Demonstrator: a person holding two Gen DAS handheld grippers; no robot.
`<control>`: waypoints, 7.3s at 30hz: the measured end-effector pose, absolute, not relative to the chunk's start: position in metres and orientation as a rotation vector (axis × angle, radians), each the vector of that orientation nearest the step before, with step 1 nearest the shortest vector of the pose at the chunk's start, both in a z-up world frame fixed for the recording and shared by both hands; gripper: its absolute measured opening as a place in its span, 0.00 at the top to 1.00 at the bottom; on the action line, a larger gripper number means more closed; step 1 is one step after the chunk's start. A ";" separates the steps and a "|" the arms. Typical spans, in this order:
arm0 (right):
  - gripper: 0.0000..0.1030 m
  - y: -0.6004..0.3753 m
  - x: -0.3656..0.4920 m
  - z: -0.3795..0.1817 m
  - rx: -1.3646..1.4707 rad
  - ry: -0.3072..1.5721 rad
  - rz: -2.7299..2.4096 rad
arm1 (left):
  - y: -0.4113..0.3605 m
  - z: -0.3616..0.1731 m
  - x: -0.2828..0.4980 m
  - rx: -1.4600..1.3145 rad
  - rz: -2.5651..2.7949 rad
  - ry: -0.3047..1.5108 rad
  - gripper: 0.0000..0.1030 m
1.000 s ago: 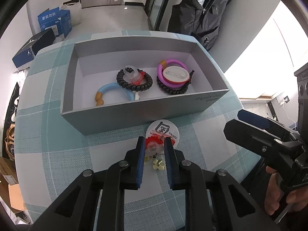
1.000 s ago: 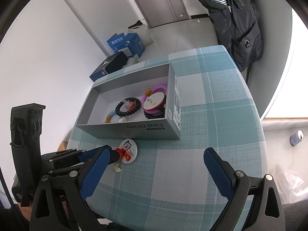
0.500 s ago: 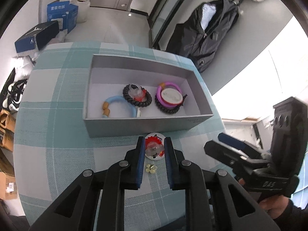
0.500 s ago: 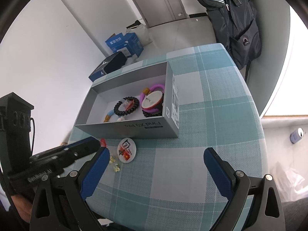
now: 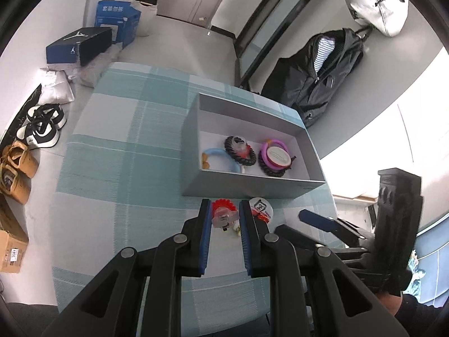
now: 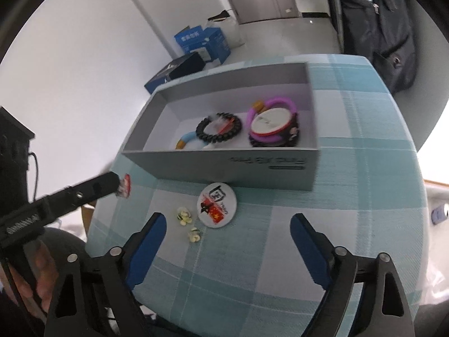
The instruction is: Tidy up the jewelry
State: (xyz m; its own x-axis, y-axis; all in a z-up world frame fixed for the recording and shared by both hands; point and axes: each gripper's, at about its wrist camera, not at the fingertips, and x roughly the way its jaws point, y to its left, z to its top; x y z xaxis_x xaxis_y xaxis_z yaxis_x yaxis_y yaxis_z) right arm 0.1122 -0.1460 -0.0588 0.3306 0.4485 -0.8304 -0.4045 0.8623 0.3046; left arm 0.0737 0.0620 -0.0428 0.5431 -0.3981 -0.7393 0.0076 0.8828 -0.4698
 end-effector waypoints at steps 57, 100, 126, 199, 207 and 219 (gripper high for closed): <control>0.97 -0.115 0.094 -0.030 -0.068 0.976 0.593 | 0.071 -0.035 0.059 -0.414 -0.259 0.931 0.86; 0.96 -0.174 0.170 0.025 0.136 0.874 0.649 | -0.002 -0.024 0.166 -0.354 -0.310 0.981 0.86; 0.81 -0.173 0.183 0.010 0.154 0.919 0.652 | 0.017 -0.035 0.173 -0.425 -0.241 1.036 0.57; 0.53 -0.100 0.081 -0.064 -0.170 1.098 0.622 | 0.069 -0.070 0.044 -0.368 -0.020 1.048 0.29; 0.82 -0.087 0.077 -0.069 -0.282 1.076 0.553 | 0.073 -0.071 0.042 -0.380 -0.013 1.055 0.29; 0.91 -0.104 0.076 -0.064 -0.219 1.086 0.560 | 0.067 -0.074 0.045 -0.388 -0.055 1.064 0.29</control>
State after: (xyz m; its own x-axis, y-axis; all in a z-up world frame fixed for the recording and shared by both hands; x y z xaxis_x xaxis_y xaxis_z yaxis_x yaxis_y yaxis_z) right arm 0.0760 -0.1044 -0.0641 0.3442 0.3223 -0.8818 -0.5311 0.8414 0.1002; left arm 0.0447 0.0675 -0.0745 0.4904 -0.2292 -0.8408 -0.1418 0.9310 -0.3365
